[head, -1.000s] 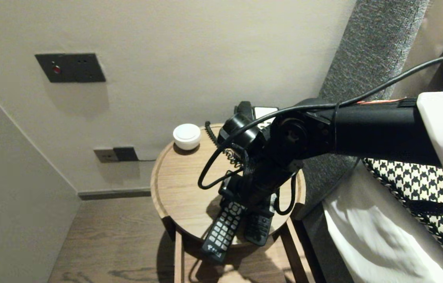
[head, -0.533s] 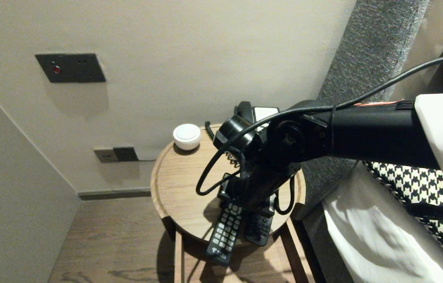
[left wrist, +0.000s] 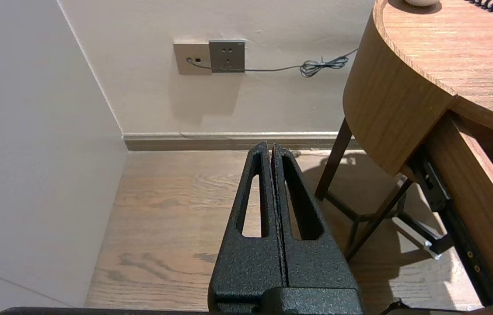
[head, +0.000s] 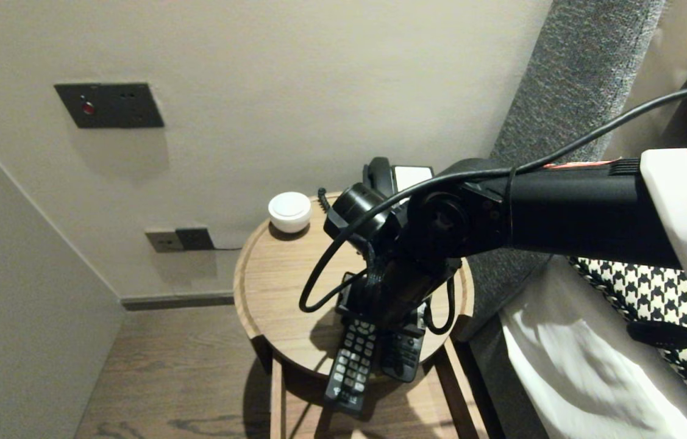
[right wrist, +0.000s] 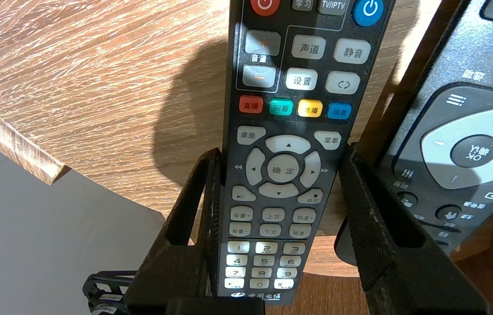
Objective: Take the remote control out of the drawer one by one and place them on the table
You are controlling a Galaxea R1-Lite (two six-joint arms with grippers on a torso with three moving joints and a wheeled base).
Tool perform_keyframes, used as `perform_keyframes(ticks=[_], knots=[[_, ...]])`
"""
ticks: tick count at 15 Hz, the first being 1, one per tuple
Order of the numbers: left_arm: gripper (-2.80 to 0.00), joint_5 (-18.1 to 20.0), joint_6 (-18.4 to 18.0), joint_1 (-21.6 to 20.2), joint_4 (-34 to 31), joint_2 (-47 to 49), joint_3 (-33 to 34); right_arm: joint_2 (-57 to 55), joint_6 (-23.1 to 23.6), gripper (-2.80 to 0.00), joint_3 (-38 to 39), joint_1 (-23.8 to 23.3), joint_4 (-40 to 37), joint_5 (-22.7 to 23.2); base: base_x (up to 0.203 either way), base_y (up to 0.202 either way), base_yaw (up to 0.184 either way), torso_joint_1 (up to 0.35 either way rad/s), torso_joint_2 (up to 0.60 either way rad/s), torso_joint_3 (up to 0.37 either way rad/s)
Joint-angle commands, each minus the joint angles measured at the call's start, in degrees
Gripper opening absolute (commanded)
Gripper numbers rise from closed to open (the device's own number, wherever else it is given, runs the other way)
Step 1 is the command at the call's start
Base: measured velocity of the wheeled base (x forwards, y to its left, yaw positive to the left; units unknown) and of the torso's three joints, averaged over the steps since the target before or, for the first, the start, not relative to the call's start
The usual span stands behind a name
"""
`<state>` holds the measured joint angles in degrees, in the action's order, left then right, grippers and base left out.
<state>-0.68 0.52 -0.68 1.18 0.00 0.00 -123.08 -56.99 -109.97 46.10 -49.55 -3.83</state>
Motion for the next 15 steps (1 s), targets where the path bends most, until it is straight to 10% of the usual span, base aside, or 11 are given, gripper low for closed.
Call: perform_keyframes(ticks=[1,2,3,15], knots=[[-2.80,0.0,0.1,0.0,0.0,-0.1,0.0,-0.2,-0.3,-2.80,0.0,0.0,-0.1,0.0,0.000,0.000,0.000,0.000,0.00,0.000],[-2.80,0.0,0.0,0.0,0.0,-0.1,0.0,-0.2,-0.3,-2.80,0.0,0.0,-0.1,0.0,0.000,0.000,0.000,0.000,0.00,0.000],[-2.80,0.0,0.1,0.0,0.0,-0.1,-0.1,-0.2,-0.3,0.00,0.0,0.0,0.1,0.0,0.000,0.000,0.000,0.000,0.00,0.000],[-2.80,0.0,0.0,0.0,0.0,-0.1,0.0,3.5,0.4,0.00,-0.2,0.1,2.0,-0.1,0.000,0.000,0.000,0.000,0.00,0.000]])
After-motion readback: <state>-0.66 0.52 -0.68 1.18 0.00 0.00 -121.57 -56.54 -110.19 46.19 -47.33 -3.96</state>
